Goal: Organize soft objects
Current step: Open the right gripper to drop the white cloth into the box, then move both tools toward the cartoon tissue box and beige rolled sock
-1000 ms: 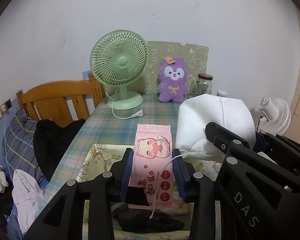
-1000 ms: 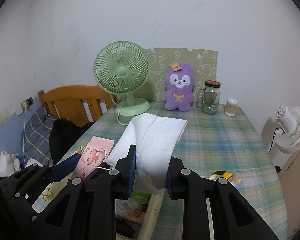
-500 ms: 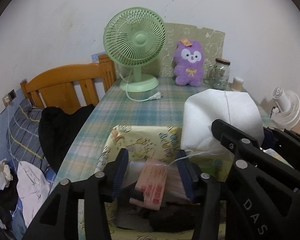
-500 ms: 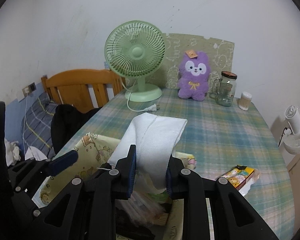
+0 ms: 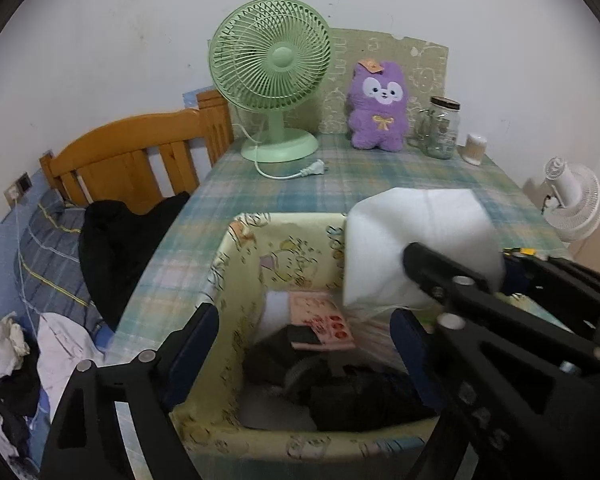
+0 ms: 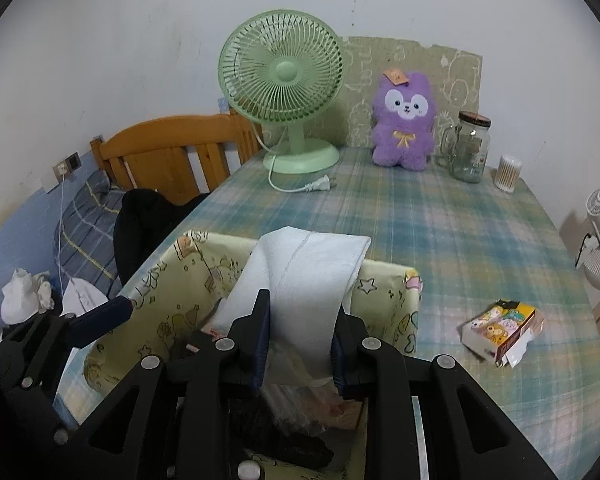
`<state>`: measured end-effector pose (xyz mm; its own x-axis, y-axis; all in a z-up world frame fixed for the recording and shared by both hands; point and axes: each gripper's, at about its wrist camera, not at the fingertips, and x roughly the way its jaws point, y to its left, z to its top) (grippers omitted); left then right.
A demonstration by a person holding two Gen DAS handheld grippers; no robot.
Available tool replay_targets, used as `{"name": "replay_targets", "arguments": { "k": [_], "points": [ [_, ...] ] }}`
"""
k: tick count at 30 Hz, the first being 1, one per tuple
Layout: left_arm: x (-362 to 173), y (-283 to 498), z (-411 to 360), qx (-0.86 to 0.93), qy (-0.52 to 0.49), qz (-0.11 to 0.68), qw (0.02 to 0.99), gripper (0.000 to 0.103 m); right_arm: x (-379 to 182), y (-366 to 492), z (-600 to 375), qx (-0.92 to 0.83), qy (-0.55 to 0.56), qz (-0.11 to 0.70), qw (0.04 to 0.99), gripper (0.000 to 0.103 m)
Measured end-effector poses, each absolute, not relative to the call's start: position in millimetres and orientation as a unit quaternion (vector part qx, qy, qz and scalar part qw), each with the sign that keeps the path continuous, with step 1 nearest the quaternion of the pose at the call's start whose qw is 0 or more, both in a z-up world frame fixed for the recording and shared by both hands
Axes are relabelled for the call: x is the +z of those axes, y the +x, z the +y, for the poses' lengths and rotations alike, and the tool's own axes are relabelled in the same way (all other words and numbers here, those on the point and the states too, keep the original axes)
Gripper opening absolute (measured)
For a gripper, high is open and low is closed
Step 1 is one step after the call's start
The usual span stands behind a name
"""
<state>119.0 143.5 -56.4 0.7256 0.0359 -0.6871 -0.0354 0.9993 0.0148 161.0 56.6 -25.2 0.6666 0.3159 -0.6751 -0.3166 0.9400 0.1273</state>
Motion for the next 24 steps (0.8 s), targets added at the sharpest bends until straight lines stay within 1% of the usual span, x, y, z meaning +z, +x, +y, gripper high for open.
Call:
{"name": "replay_targets", "arguments": {
  "k": [1,2,4,7,8,9,10,11,12,16,18,22,24],
  "points": [
    [-57.0,117.6,142.5,0.019,0.002,0.371,0.929,0.089,-25.8,161.1,57.5,0.174,-0.002,0.371,0.912,0.027],
    [-57.6,116.6,142.0,0.02,0.003,0.372,0.928,0.089,-26.7,160.6,58.1,0.176,-0.003,0.373,0.911,0.03],
    [-58.5,115.7,142.4,0.02,-0.001,0.375,0.927,0.089,-28.1,159.4,59.0,0.182,-0.005,0.376,0.909,0.032],
    [-60.3,114.4,142.0,0.021,-0.004,0.381,0.924,0.09,-29.1,157.7,60.5,0.185,-0.014,0.377,0.908,0.041],
    [-60.9,113.7,141.1,0.021,-0.004,0.382,0.924,0.09,-29.6,156.9,60.7,0.188,-0.017,0.377,0.907,0.046],
    [-61.3,113.1,140.3,0.022,-0.004,0.383,0.924,0.09,-29.6,156.3,60.4,0.189,-0.02,0.376,0.907,0.054],
    [-61.4,112.3,139.6,0.022,-0.003,0.384,0.923,0.09,-29.4,155.5,59.6,0.189,-0.021,0.376,0.907,0.061],
    [-61.2,111.8,138.8,0.023,-0.004,0.384,0.923,0.09,-28.6,154.4,58.1,0.19,-0.02,0.375,0.907,0.072],
    [-60.8,110.8,138.2,0.024,-0.005,0.384,0.923,0.09,-27.0,152.7,55.6,0.19,-0.017,0.37,0.909,0.078],
    [-56.5,108.5,134.0,0.021,-0.012,0.379,0.925,0.091,-20.0,148.5,47.8,0.184,-0.017,0.361,0.914,0.084],
    [-53.7,107.1,129.6,0.019,-0.01,0.376,0.926,0.092,-17.4,146.3,42.9,0.182,-0.015,0.362,0.914,0.084],
    [-46.1,102.0,120.0,0.015,-0.01,0.363,0.932,0.098,-9.8,140.8,30.7,0.183,-0.007,0.356,0.916,0.084],
    [-42.2,99.7,115.5,0.012,-0.01,0.357,0.934,0.099,-5.3,137.7,25.7,0.181,-0.008,0.35,0.919,0.084]
  ]
}}
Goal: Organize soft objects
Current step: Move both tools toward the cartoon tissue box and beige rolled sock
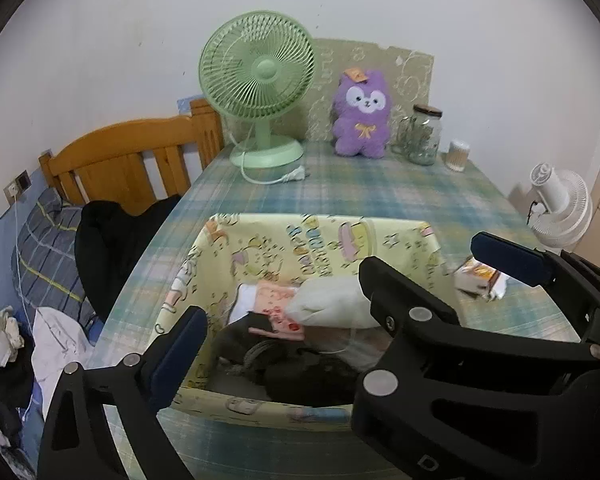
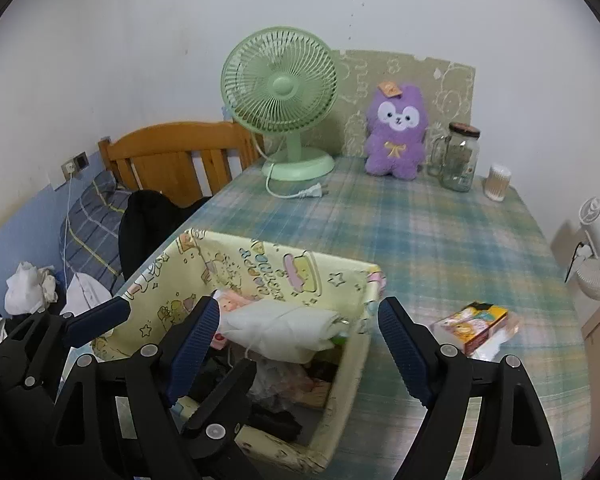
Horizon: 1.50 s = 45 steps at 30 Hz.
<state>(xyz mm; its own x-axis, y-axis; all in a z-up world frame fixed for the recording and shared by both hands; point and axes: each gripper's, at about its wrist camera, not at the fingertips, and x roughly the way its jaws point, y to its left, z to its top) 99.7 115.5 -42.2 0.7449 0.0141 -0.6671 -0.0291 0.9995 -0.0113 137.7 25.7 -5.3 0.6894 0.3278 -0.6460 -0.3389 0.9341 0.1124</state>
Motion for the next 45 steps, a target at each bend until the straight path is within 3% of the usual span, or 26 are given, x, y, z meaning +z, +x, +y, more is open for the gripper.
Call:
{"name": "replay_targets", "arguments": {
  "k": [26,45],
  "points": [
    [5.8,82.8,34.2,-0.021,0.015,0.307,0.951,0.102,38.7,114.4,-63.6,0.149,0.021,0.31,0.939,0.09],
    [-4.3,91.7,-21.1,-0.043,0.02,0.312,0.949,0.101,24.4,116.6,-122.8,0.114,0.036,0.31,0.943,0.09]
  ]
}}
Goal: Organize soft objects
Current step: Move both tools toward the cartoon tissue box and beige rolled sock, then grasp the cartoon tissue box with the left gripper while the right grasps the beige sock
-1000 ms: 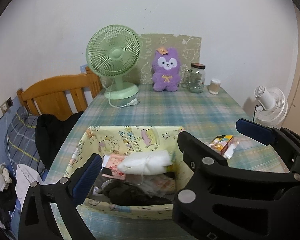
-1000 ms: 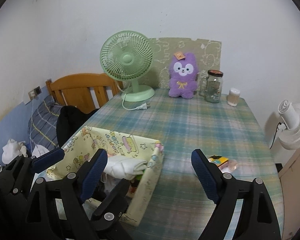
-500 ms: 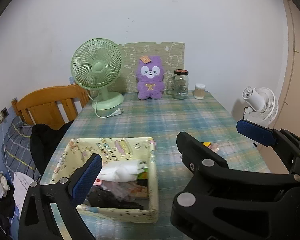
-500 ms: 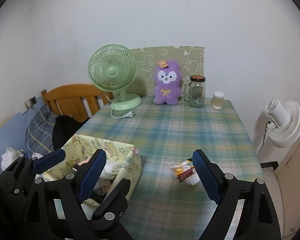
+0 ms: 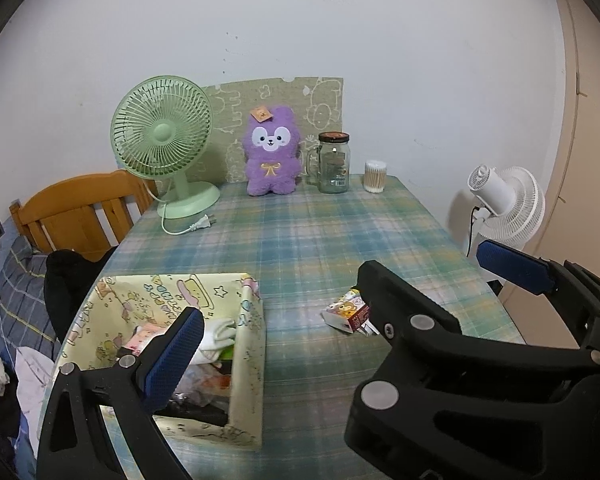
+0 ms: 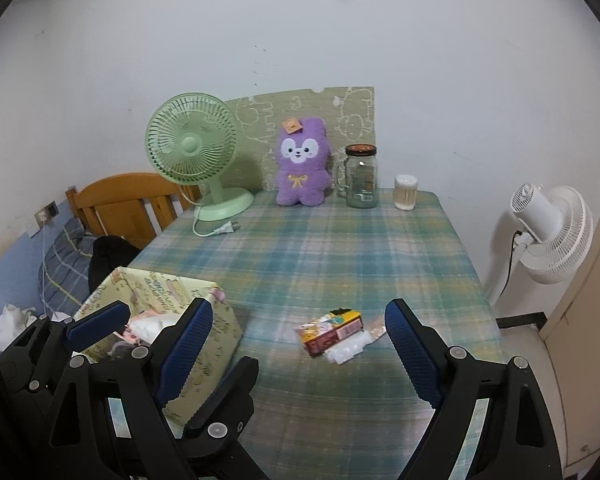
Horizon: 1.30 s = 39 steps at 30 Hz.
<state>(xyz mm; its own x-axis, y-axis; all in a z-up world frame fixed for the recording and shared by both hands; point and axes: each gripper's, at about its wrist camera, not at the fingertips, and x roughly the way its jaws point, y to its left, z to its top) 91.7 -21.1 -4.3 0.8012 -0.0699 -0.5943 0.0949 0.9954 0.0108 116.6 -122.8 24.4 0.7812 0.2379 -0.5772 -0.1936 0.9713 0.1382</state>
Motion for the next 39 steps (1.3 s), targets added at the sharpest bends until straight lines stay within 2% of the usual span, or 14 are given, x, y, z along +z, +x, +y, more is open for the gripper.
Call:
{"name": "replay_targets", "arguments": {
  "k": [12,20,33,39],
  "points": [
    [-30.9,109.1,-40.5,-0.03,0.007,0.339,0.94,0.1,-6.1,134.7,-143.7,0.107,0.04,0.342,0.933,0.09],
    [-46.8,127.4,-53.8,-0.034,0.011,0.356,0.934,0.093,-26.3,148.7,-161.3,0.089,0.054,0.359,0.927,0.09],
    [-66.0,157.1,-79.1,-0.045,0.041,0.365,0.929,0.092,-52.5,174.5,-183.3,0.066,0.067,0.381,0.92,0.09],
    [-75.8,171.5,-87.9,-0.066,0.04,0.381,0.922,0.081,-63.5,186.1,-189.6,0.056,0.07,0.394,0.915,0.09]
  ]
}}
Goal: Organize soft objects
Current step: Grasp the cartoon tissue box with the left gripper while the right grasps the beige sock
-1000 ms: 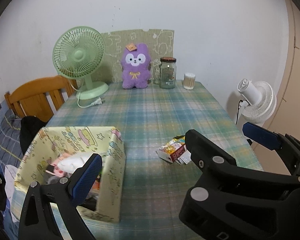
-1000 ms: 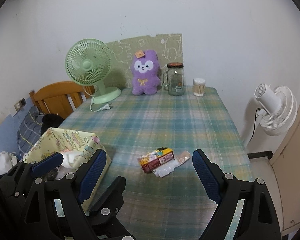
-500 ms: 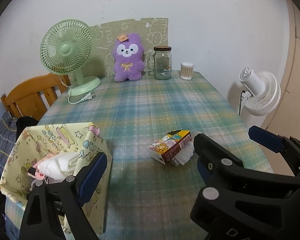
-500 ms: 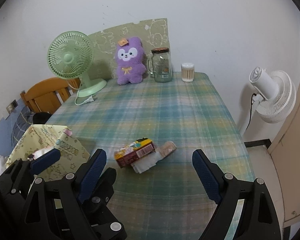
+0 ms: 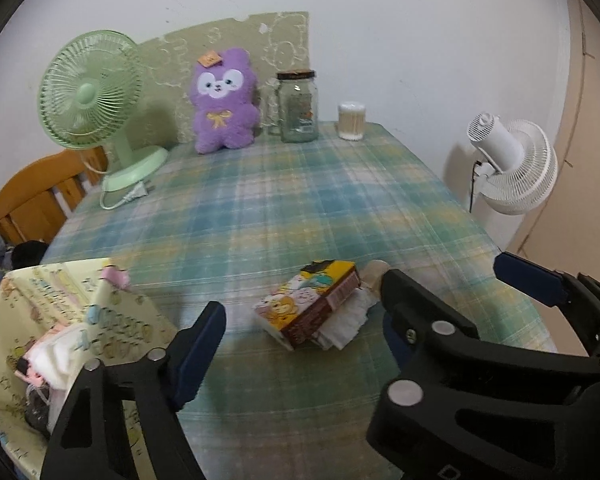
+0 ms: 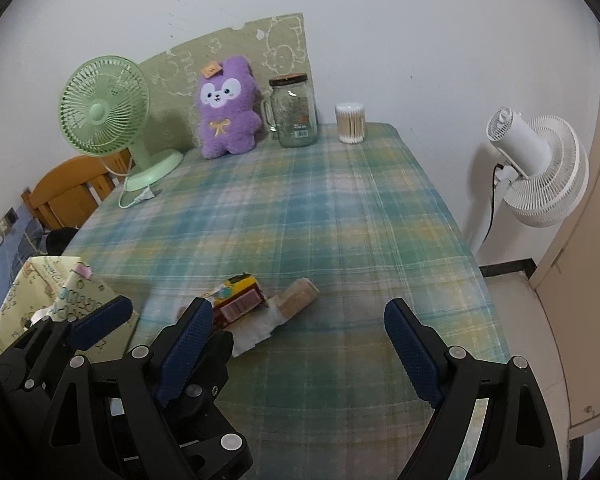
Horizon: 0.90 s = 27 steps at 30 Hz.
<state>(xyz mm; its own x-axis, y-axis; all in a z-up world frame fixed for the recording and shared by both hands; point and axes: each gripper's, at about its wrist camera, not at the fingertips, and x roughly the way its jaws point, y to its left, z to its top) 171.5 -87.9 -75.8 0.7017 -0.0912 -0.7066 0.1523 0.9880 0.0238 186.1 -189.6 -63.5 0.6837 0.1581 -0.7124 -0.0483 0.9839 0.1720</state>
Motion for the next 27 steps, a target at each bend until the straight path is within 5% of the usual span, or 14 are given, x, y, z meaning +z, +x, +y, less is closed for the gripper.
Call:
{"name": "replay_targets", "arguments": {
  "k": [12,15,17,27],
  "points": [
    [-98.0,198.2,-88.6,-0.069,0.032,0.407,0.91,0.074,-84.7,207.8,-192.3,0.041,0.08,0.419,0.904,0.09],
    [-103.7,203.2,-88.1,-0.069,0.031,0.41,0.909,0.061,-89.2,211.1,-193.3,0.039,0.083,0.425,0.9,0.09],
    [-107.5,207.4,-86.3,-0.077,0.026,0.419,0.905,0.042,-91.8,213.8,-192.3,0.04,0.084,0.428,0.899,0.09],
    [-106.2,210.0,-64.5,-0.038,0.003,0.417,0.908,0.028,-95.6,226.1,-177.3,0.05,0.09,0.425,0.899,0.089]
  ]
}}
